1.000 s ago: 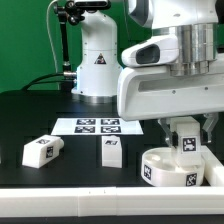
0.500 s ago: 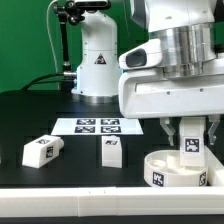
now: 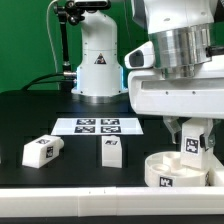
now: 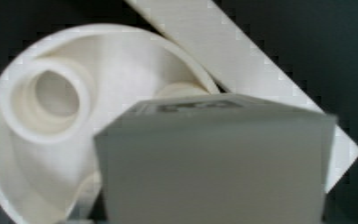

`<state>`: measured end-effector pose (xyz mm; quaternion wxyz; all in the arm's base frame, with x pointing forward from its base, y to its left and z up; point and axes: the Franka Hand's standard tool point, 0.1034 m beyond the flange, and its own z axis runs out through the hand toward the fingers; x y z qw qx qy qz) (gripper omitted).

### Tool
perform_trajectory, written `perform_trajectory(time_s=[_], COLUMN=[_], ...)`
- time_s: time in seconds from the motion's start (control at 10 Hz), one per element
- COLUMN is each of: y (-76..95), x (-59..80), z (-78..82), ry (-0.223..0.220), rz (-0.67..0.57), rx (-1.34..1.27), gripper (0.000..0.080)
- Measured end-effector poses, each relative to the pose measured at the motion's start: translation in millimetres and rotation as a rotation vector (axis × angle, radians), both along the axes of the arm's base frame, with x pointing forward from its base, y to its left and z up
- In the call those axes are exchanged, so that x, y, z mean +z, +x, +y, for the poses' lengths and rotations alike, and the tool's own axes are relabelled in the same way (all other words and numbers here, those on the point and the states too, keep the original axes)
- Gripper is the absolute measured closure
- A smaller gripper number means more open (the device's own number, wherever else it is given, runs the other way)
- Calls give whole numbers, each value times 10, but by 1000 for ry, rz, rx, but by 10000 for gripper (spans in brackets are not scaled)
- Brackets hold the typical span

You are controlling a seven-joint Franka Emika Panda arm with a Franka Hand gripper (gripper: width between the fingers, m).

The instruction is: Assemble stool

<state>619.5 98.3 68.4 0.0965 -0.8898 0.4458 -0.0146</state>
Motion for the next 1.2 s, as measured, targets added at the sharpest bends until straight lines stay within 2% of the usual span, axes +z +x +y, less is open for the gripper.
perform_trajectory(time_s=[0.3,0.4,0.5,0.9,1.0,1.2], y=[5,5,6,80,72,66], x=[0,0,3,234,265,234], z=[6,9,13,72,86,82], ry=[5,5,4,-17,-20,-25], rz=[1,0,-1,-77,-84,-85], rx=[-30,-24,-19,187,213,244], gripper=[462,284,193,152,150,150])
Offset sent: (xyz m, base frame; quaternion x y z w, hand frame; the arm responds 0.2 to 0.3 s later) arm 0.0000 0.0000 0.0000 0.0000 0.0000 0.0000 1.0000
